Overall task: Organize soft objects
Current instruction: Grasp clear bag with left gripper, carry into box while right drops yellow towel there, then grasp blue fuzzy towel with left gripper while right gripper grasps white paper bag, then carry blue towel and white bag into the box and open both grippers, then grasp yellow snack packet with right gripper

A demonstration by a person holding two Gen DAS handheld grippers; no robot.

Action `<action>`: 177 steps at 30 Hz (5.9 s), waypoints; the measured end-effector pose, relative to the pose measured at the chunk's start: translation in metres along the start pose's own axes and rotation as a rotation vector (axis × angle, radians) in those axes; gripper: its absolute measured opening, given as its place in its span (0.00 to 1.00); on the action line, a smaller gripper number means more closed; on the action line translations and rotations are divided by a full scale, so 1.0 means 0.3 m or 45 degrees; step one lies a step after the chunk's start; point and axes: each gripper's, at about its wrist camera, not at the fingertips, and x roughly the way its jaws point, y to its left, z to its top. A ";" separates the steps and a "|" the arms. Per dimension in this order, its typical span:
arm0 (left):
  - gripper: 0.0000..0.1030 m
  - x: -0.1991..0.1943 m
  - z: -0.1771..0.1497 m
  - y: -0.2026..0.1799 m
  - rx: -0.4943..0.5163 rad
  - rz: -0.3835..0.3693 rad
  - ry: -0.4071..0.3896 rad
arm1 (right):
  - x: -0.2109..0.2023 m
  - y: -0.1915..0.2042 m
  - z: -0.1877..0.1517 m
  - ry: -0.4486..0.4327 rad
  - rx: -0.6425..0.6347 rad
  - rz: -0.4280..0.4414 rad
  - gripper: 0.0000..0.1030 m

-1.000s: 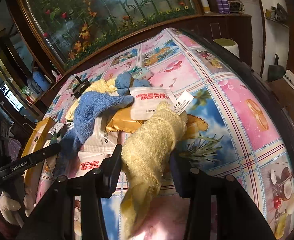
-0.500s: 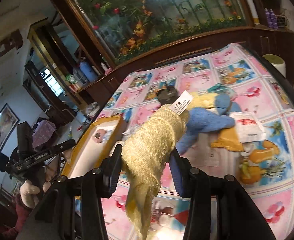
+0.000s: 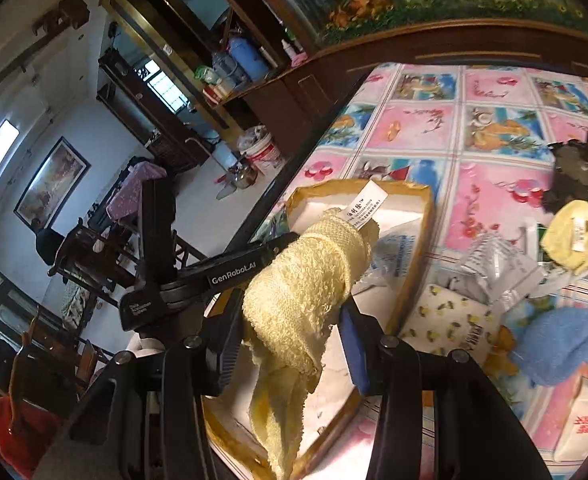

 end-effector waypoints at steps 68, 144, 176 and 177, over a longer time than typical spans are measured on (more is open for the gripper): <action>0.67 0.099 -0.261 -1.008 0.783 -0.342 0.103 | -0.588 -0.675 -0.352 -0.196 0.307 -0.572 0.17; 0.57 -0.204 -0.234 0.098 -0.188 -0.097 0.046 | -0.032 0.062 -0.124 0.091 -0.118 -0.086 0.31; 0.98 -0.531 -0.341 -0.401 0.210 -0.293 -0.424 | -0.568 -0.380 -0.235 -0.352 0.145 -0.367 0.42; 0.98 -0.509 -0.349 -0.421 0.218 -0.310 -0.394 | -0.622 -0.449 -0.257 -0.379 0.204 -0.413 0.42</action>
